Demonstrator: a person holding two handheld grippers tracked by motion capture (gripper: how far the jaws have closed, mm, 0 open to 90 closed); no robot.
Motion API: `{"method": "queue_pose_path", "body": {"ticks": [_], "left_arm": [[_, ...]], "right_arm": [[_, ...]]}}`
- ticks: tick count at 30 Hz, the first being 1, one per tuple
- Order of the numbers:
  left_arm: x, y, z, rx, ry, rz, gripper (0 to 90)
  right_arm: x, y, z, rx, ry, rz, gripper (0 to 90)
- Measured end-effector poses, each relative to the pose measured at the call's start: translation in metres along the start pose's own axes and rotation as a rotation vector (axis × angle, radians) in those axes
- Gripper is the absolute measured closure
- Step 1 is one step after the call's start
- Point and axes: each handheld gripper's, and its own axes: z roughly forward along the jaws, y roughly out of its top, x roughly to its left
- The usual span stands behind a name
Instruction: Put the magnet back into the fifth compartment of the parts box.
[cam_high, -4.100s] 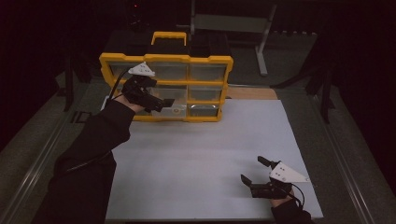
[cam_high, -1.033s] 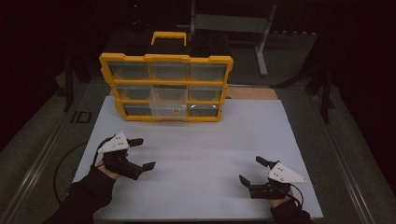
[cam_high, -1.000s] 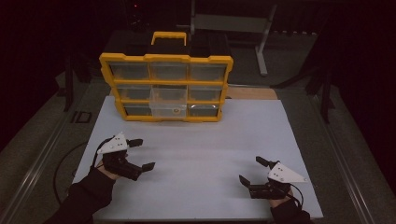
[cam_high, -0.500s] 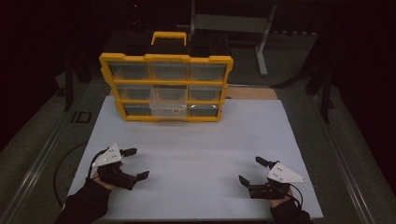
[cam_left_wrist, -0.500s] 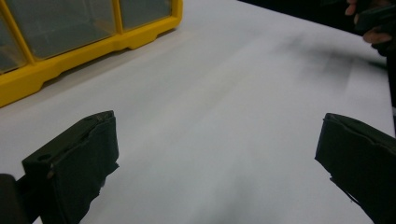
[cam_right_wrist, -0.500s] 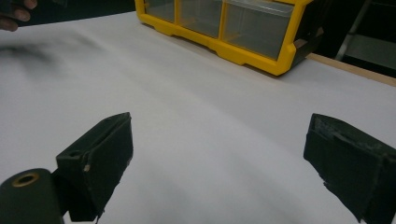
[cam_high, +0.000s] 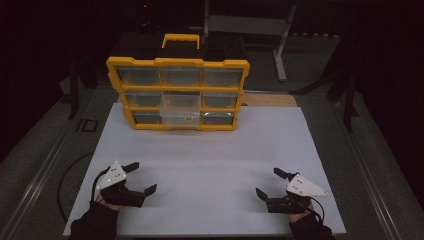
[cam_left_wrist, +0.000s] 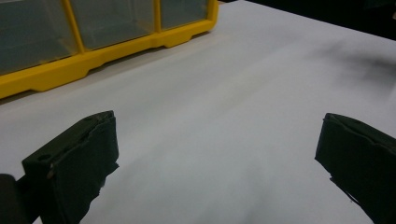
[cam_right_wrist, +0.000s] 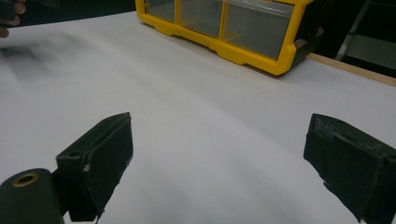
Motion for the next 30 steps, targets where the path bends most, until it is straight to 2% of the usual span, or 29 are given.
{"method": "queue_pose_path", "body": {"ticks": [8,12,15,21,24,26,30], "left_arm": [[-0.005,-0.009,-0.002,-0.020,0.096,0.017,0.0],[-0.005,-0.012,-0.002,-0.012,0.106,0.012,0.0],[-0.006,-0.015,0.001,-0.010,0.130,-0.004,0.0],[-0.003,-0.018,0.004,-0.044,0.138,-0.052,0.0],[-0.004,-0.018,0.005,-0.040,0.141,-0.041,0.0],[-0.005,-0.018,0.006,-0.036,0.159,-0.023,0.0],[-0.004,-0.018,0.005,-0.049,0.175,-0.036,0.1]], "right_arm": [[0.000,0.000,0.000,0.000,0.003,0.003,8.5],[0.000,0.000,0.000,0.000,0.001,0.001,8.5],[0.001,0.000,0.000,0.002,0.005,0.003,8.5],[0.000,-0.001,0.001,0.008,0.006,0.000,8.5],[0.001,-0.001,0.001,0.008,0.006,-0.004,8.5],[0.001,-0.001,0.001,0.009,0.005,-0.004,8.5],[0.001,-0.002,0.002,0.012,0.006,-0.003,8.5]]}}
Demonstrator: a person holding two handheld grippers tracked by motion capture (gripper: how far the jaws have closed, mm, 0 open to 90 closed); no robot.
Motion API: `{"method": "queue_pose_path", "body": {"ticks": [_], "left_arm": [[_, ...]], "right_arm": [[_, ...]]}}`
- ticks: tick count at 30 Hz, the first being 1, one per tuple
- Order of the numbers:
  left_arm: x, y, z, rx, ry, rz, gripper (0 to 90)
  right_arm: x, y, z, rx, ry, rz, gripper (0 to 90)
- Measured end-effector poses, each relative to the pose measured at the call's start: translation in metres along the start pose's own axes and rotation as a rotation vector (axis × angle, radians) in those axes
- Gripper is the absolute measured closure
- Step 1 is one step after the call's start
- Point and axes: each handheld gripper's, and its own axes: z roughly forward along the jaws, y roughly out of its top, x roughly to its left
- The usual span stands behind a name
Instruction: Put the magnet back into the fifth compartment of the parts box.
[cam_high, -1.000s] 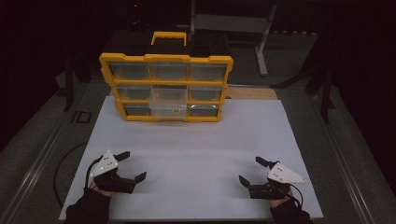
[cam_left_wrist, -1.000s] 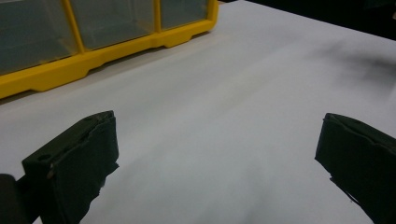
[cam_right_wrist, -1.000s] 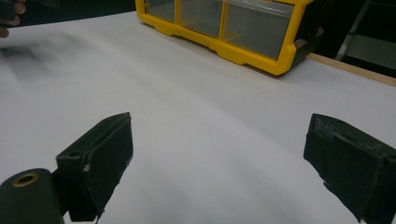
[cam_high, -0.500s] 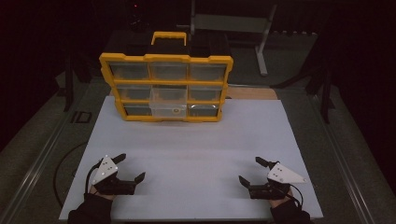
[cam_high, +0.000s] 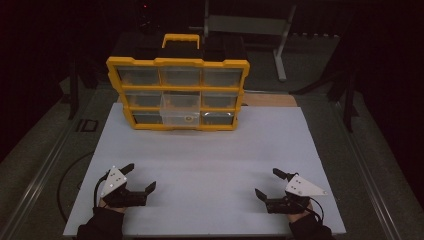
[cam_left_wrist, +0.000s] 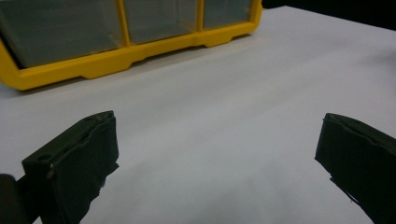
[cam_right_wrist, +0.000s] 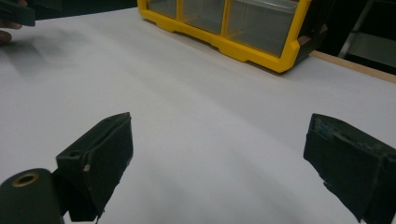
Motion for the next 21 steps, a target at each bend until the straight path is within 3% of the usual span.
{"method": "queue_pose_path", "body": {"ticks": [21], "left_arm": [[0.0014,-0.0008,-0.0010,-0.015,-0.019,-0.003,0.1]], "right_arm": [[-0.0006,-0.0009,0.0006,0.006,-0.004,0.000,8.5]]}}
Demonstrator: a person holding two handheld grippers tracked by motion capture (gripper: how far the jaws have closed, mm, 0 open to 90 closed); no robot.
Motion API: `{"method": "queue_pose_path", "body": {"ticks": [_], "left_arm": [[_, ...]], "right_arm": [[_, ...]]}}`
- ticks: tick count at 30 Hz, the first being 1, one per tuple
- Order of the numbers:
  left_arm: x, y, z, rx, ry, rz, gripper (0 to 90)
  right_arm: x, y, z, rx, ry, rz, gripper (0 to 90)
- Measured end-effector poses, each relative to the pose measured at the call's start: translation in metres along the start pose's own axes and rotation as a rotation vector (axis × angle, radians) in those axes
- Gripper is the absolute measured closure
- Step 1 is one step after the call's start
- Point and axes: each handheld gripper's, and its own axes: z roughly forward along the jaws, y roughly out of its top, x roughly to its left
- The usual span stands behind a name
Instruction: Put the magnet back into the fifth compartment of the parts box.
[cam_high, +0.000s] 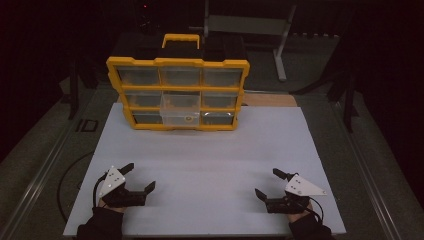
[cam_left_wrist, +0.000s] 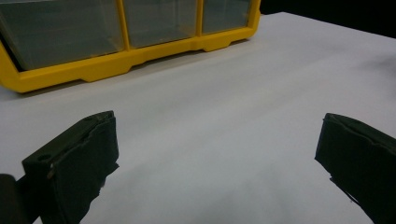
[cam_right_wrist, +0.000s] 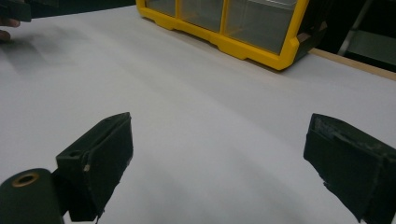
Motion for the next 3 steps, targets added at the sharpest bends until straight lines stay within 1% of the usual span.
{"method": "queue_pose_path", "body": {"ticks": [3], "left_arm": [[0.0000,0.0002,-0.0001,-0.002,-0.001,0.001,0.1]], "right_arm": [[0.0001,0.0000,0.0002,0.000,0.001,-0.001,8.5]]}}
